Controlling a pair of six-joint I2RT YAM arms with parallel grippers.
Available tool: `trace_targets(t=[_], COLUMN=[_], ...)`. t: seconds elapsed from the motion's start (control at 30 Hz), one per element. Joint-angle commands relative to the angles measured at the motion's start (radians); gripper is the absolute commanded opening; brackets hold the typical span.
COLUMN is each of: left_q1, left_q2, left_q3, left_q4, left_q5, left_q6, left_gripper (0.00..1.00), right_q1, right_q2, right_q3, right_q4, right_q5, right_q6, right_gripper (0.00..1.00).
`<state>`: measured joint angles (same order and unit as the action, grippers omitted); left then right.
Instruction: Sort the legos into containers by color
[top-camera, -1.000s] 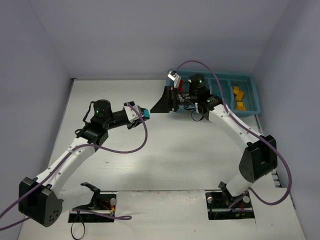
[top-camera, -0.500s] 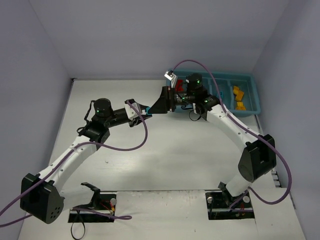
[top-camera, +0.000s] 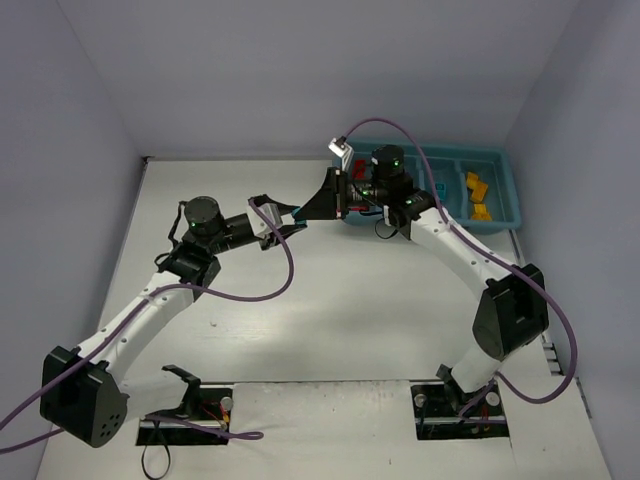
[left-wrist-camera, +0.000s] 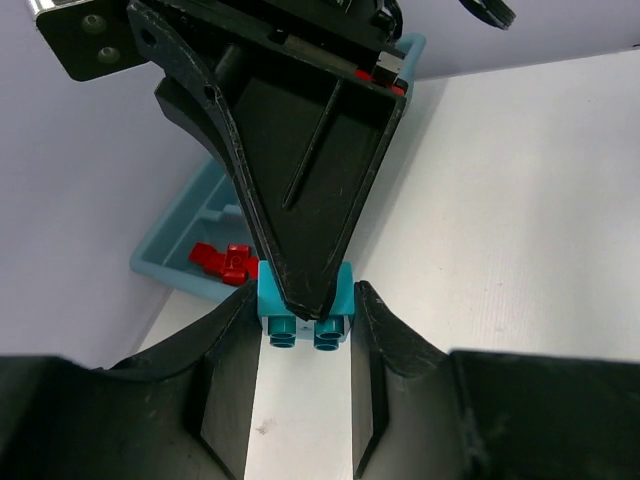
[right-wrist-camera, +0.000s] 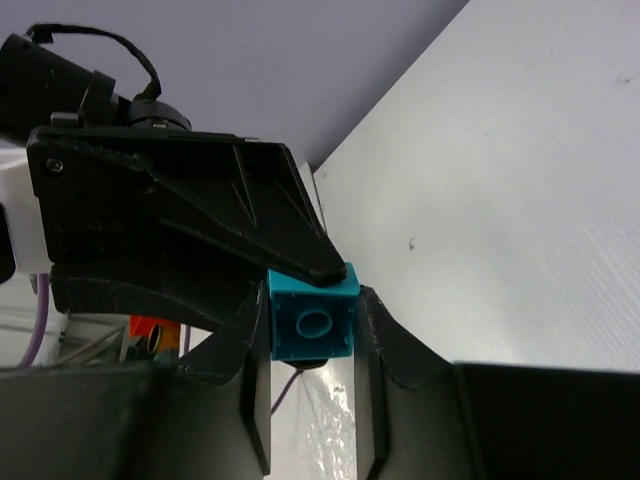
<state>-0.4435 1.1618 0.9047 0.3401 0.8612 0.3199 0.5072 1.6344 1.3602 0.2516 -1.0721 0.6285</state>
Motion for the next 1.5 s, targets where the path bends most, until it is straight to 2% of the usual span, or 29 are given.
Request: trace_targets(t=[0.0, 0.1, 0.13, 0.17, 0.2, 0.23, 0.3, 0.33, 0.47, 0.5, 0.6, 0.73, 0.87, 0.9, 0.93, 0.97, 1.03, 1.07, 1.13, 1.23, 1.3, 1.47], left_q1=[-0.011, -0.011, -0.011, -0.012, -0.012, -0.012, -0.011, -0.012, -0.011, -0.011, -0.009, -0.009, -0.008, -0.008, -0.006, -0.008, -0.008, -0.008, -0.008, -0.006, -0.008, -0.004], left_q2=[0.013, 0.016, 0.015, 0.013, 0.006, 0.000, -0.023, -0.034, -0.105, -0.140, -0.214, -0.295, -0.364, -0.375, -0.382, -0.398, -0.409, -0.419, -0.432, -0.445, -0.452, -0.456], left_q3=[0.031, 0.025, 0.022, 0.014, 0.008, 0.002, -0.013, -0.019, -0.055, -0.065, -0.082, -0.063, -0.044, -0.043, -0.041, -0.040, -0.041, -0.040, -0.040, -0.027, -0.020, 0.008], left_q4=[0.099, 0.097, 0.096, 0.097, 0.097, 0.099, 0.074, 0.059, -0.045, -0.067, -0.197, -0.421, -0.617, -0.645, -0.682, -0.697, -0.728, -0.734, -0.751, -0.774, -0.789, -0.819], left_q5=[0.029, -0.019, -0.040, -0.094, -0.129, -0.158, -0.253, -0.280, -0.428, -0.503, -0.623, -0.786, -0.864, -0.887, -0.895, -0.899, -0.903, -0.907, -0.910, -0.915, -0.926, -0.945], left_q6=[-0.031, -0.050, -0.064, -0.079, -0.120, -0.142, -0.203, -0.220, -0.307, -0.379, -0.484, -0.556, -0.643, -0.659, -0.670, -0.679, -0.685, -0.693, -0.697, -0.697, -0.694, -0.722], left_gripper=[0.02, 0.04, 0.13, 0.39, 0.53, 0.64, 0.72, 0.73, 0.75, 0.75, 0.76, 0.81, 0.81, 0.81, 0.81, 0.81, 0.81, 0.81, 0.81, 0.81, 0.81, 0.81], right_q1=[0.014, -0.004, -0.012, -0.024, -0.038, -0.074, -0.125, -0.183, -0.315, -0.337, -0.404, -0.464, -0.501, -0.531, -0.536, -0.539, -0.541, -0.542, -0.542, -0.541, -0.541, -0.541], right_q2=[-0.022, -0.028, -0.030, -0.031, -0.037, -0.042, -0.051, -0.056, -0.067, -0.058, -0.013, 0.123, 0.293, 0.317, 0.341, 0.382, 0.419, 0.441, 0.449, 0.408, 0.366, 0.124], right_q3=[0.005, -0.001, -0.001, -0.001, -0.001, 0.000, 0.000, -0.001, 0.010, 0.014, 0.037, 0.163, 0.269, 0.289, 0.310, 0.356, 0.402, 0.437, 0.464, 0.484, 0.459, 0.321], right_q4=[0.123, 0.101, 0.086, 0.039, 0.009, -0.023, -0.103, -0.127, -0.228, -0.235, -0.233, -0.235, -0.235, -0.235, -0.235, -0.235, -0.242, -0.242, -0.242, -0.242, -0.244, -0.247], right_q5=[-0.074, -0.058, -0.048, -0.014, 0.009, 0.035, 0.128, 0.168, 0.513, 0.696, 0.990, 1.167, 1.184, 1.184, 1.172, 1.160, 1.152, 1.152, 1.144, 1.123, 1.098, 1.042], right_q6=[-0.010, -0.036, -0.052, -0.073, -0.102, -0.163, -0.214, -0.264, -0.351, -0.358, -0.384, -0.438, -0.446, -0.443, -0.441, -0.444, -0.452, -0.451, -0.457, -0.470, -0.470, -0.469], right_gripper=[0.00, 0.00, 0.00, 0.00, 0.00, 0.00, 0.00, 0.00, 0.00, 0.00, 0.00, 0.02, 0.19, 0.28, 0.32, 0.41, 0.49, 0.57, 0.63, 0.71, 0.73, 0.79])
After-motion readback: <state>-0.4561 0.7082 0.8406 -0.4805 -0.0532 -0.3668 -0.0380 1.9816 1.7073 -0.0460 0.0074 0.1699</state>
